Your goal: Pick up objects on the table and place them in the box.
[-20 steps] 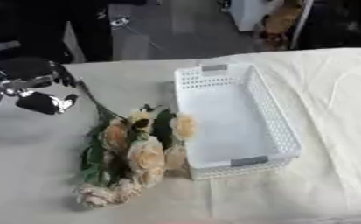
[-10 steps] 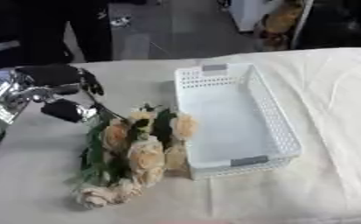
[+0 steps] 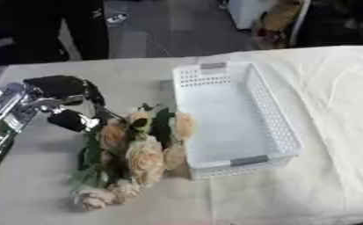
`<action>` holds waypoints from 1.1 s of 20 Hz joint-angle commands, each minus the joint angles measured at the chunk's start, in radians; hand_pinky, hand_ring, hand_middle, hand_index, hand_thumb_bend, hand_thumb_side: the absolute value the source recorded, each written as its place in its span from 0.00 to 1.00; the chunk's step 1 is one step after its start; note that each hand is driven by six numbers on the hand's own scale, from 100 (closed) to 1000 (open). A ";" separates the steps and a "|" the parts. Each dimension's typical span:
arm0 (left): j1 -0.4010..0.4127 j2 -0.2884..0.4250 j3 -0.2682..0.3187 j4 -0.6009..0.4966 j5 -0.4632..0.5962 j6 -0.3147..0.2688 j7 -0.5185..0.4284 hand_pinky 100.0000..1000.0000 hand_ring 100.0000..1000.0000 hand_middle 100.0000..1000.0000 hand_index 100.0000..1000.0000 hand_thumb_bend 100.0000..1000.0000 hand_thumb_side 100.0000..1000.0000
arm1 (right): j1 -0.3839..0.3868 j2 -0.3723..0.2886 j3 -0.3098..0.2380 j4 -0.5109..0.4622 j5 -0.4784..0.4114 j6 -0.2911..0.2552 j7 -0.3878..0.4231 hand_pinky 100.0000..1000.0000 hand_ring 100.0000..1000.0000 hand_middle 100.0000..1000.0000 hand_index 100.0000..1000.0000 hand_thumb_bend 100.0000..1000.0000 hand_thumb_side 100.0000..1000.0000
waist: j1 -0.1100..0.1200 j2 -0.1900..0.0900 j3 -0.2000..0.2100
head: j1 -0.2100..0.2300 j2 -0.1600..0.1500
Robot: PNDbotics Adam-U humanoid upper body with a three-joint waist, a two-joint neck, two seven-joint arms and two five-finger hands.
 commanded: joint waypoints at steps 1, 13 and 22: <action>-0.009 -0.002 0.031 0.048 -0.050 -0.012 0.026 0.65 0.67 0.67 0.79 0.31 0.66 | -0.020 -0.005 -0.005 -0.016 -0.002 -0.003 0.000 0.58 0.77 0.73 0.86 0.00 0.61 | -0.002 -0.004 -0.005 | -0.001 -0.002; -0.020 -0.034 0.043 0.112 -0.147 -0.065 0.117 0.66 0.69 0.68 0.79 0.33 0.61 | -0.032 0.002 -0.002 -0.016 -0.006 -0.009 0.004 0.58 0.77 0.73 0.86 0.00 0.62 | -0.009 0.008 -0.020 | -0.003 -0.002; -0.050 -0.009 0.033 0.007 -0.107 -0.043 0.132 0.66 0.70 0.69 0.79 0.35 0.52 | -0.031 0.003 0.000 -0.016 -0.005 -0.007 0.006 0.58 0.77 0.73 0.86 0.00 0.62 | -0.008 0.009 -0.020 | 0.002 -0.002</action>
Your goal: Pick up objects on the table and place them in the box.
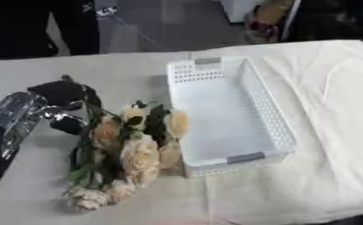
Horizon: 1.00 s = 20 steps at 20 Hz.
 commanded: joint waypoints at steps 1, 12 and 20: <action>-0.036 0.042 0.004 -0.053 0.016 0.007 -0.002 0.66 0.70 0.68 0.79 0.36 0.51 | -0.012 -0.009 0.000 -0.016 -0.001 -0.003 0.003 0.58 0.77 0.73 0.86 0.00 0.62 | 0.001 -0.009 -0.001 | 0.001 -0.002; -0.071 0.017 -0.011 -0.034 -0.031 -0.019 -0.040 0.67 0.71 0.68 0.78 0.41 0.55 | -0.034 -0.001 0.008 -0.016 -0.011 -0.008 0.011 0.58 0.77 0.73 0.86 0.00 0.63 | 0.000 0.007 -0.024 | 0.004 -0.002; -0.059 0.005 -0.008 0.036 -0.093 -0.049 -0.035 0.67 0.72 0.67 0.78 0.44 0.60 | -0.056 0.005 0.013 -0.016 -0.020 -0.013 0.018 0.58 0.77 0.73 0.86 0.00 0.63 | -0.002 0.025 -0.043 | 0.001 -0.002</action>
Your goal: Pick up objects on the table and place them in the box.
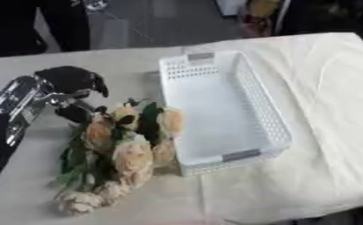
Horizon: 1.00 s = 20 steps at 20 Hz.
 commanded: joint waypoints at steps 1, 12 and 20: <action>-0.010 0.011 0.010 0.012 -0.023 -0.014 0.002 0.67 0.72 0.67 0.78 0.44 0.60 | -0.027 -0.008 0.001 -0.016 -0.006 -0.002 0.004 0.58 0.76 0.73 0.86 0.00 0.63 | 0.000 -0.006 -0.005 | -0.002 -0.002; 0.023 0.002 0.001 0.102 -0.131 -0.074 -0.037 0.73 0.81 0.76 0.86 0.83 0.88 | -0.039 -0.008 0.005 -0.016 -0.011 -0.006 0.010 0.58 0.76 0.73 0.86 0.00 0.62 | -0.004 0.011 -0.014 | 0.000 -0.002; 0.026 0.020 -0.017 0.088 -0.219 -0.145 -0.083 0.78 0.86 0.82 0.94 0.85 1.00 | -0.036 -0.011 0.004 -0.016 -0.010 -0.006 0.011 0.58 0.76 0.73 0.86 0.00 0.62 | 0.000 0.007 -0.015 | 0.000 -0.002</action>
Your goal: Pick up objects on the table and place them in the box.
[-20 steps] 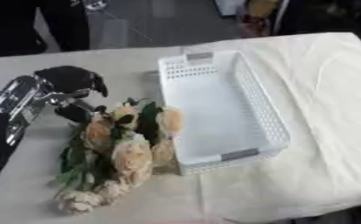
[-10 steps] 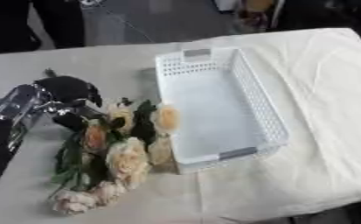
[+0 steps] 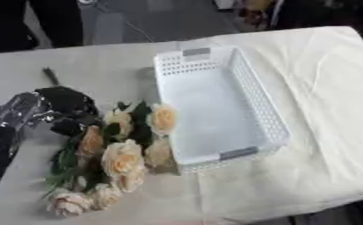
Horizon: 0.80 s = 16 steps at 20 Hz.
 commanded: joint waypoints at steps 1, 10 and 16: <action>-0.001 0.029 -0.015 -0.003 -0.022 -0.022 -0.008 0.78 0.86 0.82 0.94 0.85 1.00 | -0.014 -0.012 -0.002 -0.016 -0.002 0.001 0.001 0.58 0.76 0.73 0.86 0.00 0.62 | 0.001 -0.010 0.000 | -0.002 -0.002; 0.009 0.013 -0.024 0.018 -0.031 -0.037 -0.038 0.77 0.83 0.75 0.87 0.85 0.77 | -0.017 -0.008 0.002 -0.016 -0.004 -0.001 0.003 0.58 0.76 0.72 0.86 0.00 0.62 | 0.001 -0.009 -0.005 | 0.000 -0.002; 0.019 -0.021 0.004 0.082 -0.051 -0.010 -0.031 0.69 0.59 0.49 0.59 0.64 0.33 | -0.018 -0.005 0.001 -0.016 -0.006 -0.002 0.004 0.58 0.76 0.72 0.86 0.00 0.63 | 0.000 -0.008 -0.007 | 0.001 -0.002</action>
